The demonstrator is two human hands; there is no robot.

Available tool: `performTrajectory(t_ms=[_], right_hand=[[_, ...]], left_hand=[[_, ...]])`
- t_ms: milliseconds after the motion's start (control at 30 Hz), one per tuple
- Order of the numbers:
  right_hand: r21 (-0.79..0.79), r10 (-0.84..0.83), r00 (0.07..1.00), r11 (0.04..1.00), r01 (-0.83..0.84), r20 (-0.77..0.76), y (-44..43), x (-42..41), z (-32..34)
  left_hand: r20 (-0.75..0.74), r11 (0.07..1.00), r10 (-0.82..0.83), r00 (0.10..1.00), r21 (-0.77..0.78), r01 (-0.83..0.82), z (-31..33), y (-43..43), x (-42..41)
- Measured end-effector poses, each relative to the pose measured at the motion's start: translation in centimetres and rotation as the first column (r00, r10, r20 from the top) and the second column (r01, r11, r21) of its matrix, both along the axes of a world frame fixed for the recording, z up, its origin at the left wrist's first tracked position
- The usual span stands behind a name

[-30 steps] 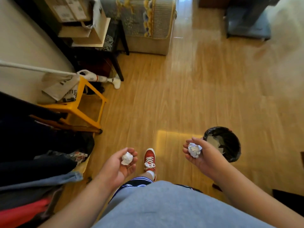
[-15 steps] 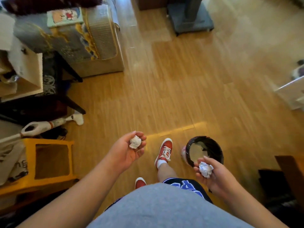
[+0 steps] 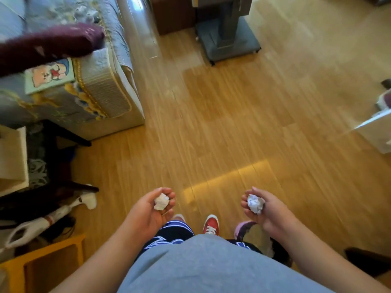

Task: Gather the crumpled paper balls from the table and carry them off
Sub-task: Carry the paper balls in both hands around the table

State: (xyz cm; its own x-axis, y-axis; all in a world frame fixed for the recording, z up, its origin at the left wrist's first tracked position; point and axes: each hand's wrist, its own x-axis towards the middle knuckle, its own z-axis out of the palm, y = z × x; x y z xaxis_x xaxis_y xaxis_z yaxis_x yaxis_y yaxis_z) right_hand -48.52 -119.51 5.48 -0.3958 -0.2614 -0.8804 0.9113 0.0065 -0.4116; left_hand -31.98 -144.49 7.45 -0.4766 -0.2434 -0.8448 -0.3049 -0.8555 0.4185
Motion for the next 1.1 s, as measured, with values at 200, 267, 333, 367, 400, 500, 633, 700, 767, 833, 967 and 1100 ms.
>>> performTrajectory(t_ms=[200,267,333,367,400,500,633,700,767,833,967,1100], right_hand=[[-0.053,-0.037,0.999,0.998,0.035,-0.035,-6.6,-9.6,0.3],[-0.057,-0.082,0.996,0.995,0.08,-0.037,-8.4,-12.6,0.4],[-0.049,-0.153,0.988,0.987,0.151,-0.036,-9.4,-15.4,0.7],[-0.041,-0.196,0.98,0.98,0.195,-0.034,-9.5,-16.6,0.8],[-0.032,-0.243,0.969,0.97,0.242,-0.033,-9.5,-17.6,1.0],[0.001,-0.376,0.926,0.926,0.376,-0.033,-8.3,-19.8,1.7],[0.038,-0.577,0.816,0.815,0.578,-0.039,-4.6,-20.8,2.1],[0.056,-0.663,0.747,0.745,0.664,-0.039,-2.4,-20.9,2.1],[0.078,-0.733,0.68,0.676,0.733,-0.032,-0.2,-20.9,1.8],[0.1,-0.789,0.614,0.609,0.787,-0.031,2.1,-21.0,1.4],[0.131,-0.86,0.51,0.505,0.853,-0.001,6.6,-22.9,0.1],[0.108,-0.902,0.425,0.431,0.896,0.069,11.2,-27.0,-0.8]], left_hand=[[0.063,0.998,-0.068,0.996,-0.011,0.069,-1.5,-6.0,-8.3],[0.066,0.992,-0.122,0.99,-0.013,0.123,-2.0,-8.3,-12.4],[0.066,0.98,-0.195,0.979,-0.018,0.197,-2.3,-10.4,-17.0],[0.065,0.97,-0.239,0.969,-0.022,0.241,-2.2,-11.3,-19.3],[0.064,0.957,-0.288,0.956,-0.026,0.29,-2.2,-11.9,-21.7],[0.047,0.895,-0.444,0.895,-0.035,0.445,-1.4,-12.5,-28.7],[0.015,0.772,-0.635,0.772,-0.031,0.635,-0.7,-10.0,-37.8],[-0.011,0.71,-0.705,0.71,-0.021,0.704,-0.6,-7.4,-42.2],[-0.029,0.646,-0.763,0.646,-0.014,0.763,-0.6,-4.2,-46.3],[-0.062,0.581,-0.812,0.58,-0.006,0.814,-0.5,-0.5,-50.1],[-0.101,0.467,-0.879,0.465,0.01,0.884,-0.5,7.3,-57.0],[-0.081,0.419,-0.903,0.423,0.054,0.906,-0.3,13.4,-62.5]])
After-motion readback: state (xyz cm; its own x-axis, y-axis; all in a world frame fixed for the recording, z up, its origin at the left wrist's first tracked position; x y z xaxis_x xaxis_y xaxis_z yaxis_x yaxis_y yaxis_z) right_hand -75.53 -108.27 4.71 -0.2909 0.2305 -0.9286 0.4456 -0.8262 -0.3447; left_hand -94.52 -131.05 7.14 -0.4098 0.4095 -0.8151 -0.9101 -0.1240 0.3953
